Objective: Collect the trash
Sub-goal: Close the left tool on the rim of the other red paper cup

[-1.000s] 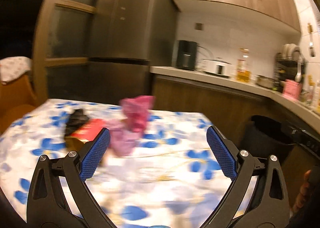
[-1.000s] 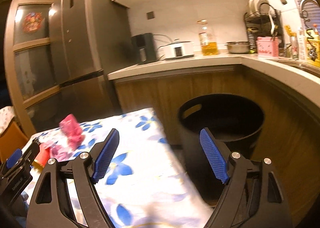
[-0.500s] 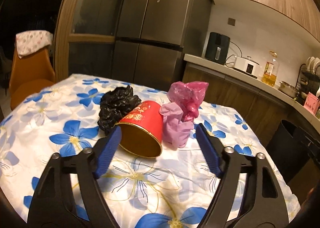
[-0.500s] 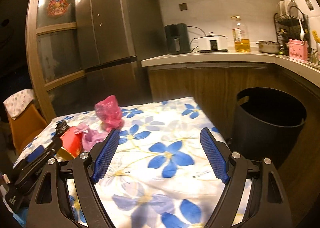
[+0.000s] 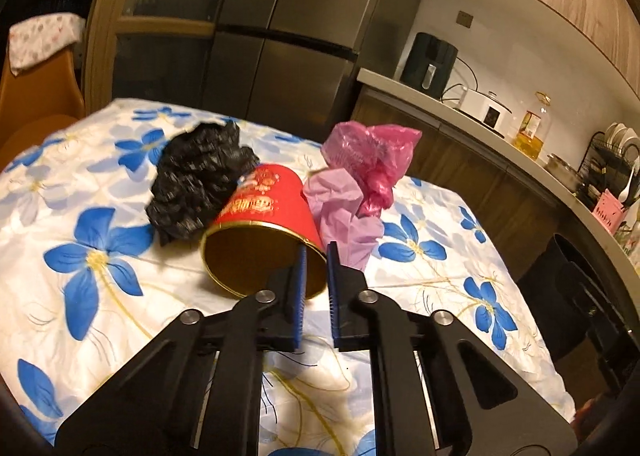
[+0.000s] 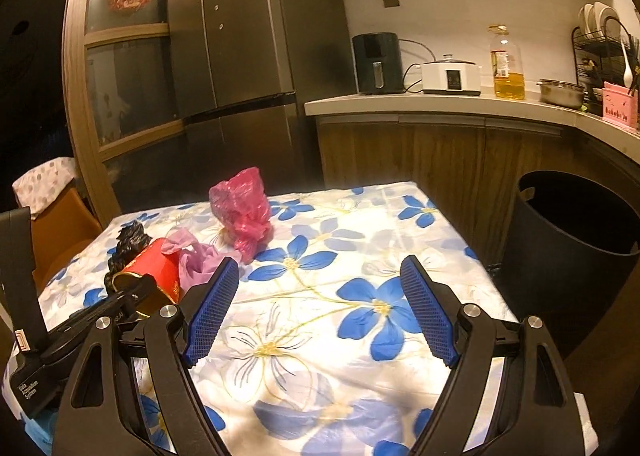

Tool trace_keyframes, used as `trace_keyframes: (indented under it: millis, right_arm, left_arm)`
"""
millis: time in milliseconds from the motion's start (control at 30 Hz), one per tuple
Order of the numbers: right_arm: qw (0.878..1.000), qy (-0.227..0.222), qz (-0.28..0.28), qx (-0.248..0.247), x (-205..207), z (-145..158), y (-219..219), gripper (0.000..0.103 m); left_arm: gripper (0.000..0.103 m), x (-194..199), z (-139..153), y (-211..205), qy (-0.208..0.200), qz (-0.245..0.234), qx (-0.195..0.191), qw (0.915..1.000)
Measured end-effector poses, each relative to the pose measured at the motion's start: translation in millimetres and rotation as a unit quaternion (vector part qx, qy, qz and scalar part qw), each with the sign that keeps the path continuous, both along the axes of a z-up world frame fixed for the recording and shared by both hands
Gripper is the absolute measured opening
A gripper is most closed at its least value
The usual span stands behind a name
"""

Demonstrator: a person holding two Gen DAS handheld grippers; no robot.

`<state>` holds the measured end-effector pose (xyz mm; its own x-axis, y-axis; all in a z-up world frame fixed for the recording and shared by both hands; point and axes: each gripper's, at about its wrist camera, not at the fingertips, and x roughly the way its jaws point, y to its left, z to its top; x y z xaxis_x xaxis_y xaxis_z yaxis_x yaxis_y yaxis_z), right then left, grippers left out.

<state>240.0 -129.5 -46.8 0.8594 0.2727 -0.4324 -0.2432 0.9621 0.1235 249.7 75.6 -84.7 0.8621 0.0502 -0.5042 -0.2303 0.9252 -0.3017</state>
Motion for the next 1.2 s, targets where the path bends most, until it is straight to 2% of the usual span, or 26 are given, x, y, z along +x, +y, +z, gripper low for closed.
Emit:
trace_keyframes:
  millis: [200, 433, 533, 633, 800, 1000, 1200]
  right_arm:
    - [1.0, 0.009, 0.022, -0.007, 7, -9, 22, 0.081]
    - [0.999, 0.015, 0.033, -0.011, 13, -14, 36, 0.08]
    - [0.999, 0.018, 0.036, -0.014, 16, -16, 41, 0.08]
    - [0.999, 0.017, 0.04, -0.022, 20, -19, 47, 0.08]
    - [0.998, 0.031, 0.052, -0.023, 30, -28, 59, 0.073]
    - [0.994, 0.064, 0.093, -0.014, 49, -42, 94, 0.062]
    - [0.989, 0.08, 0.124, -0.026, 59, -49, 128, 0.045]
  left_arm:
    - [0.008, 3, -5, 7, 0.001, -0.009, -0.028, 0.9996]
    - [0.008, 10, -7, 11, 0.004, -0.01, -0.038, 0.9992]
    - [0.002, 10, -9, 12, 0.005, -0.013, -0.044, 0.999]
    - [0.001, 0, -3, 12, -0.007, -0.014, -0.042, 0.999]
    - [0.001, -31, 10, 9, -0.026, -0.024, -0.018, 0.9992]
    - [0.001, -69, 26, 19, -0.053, -0.02, 0.003, 0.9984]
    - [0.001, -80, 32, 30, -0.059, -0.013, 0.009, 0.9981]
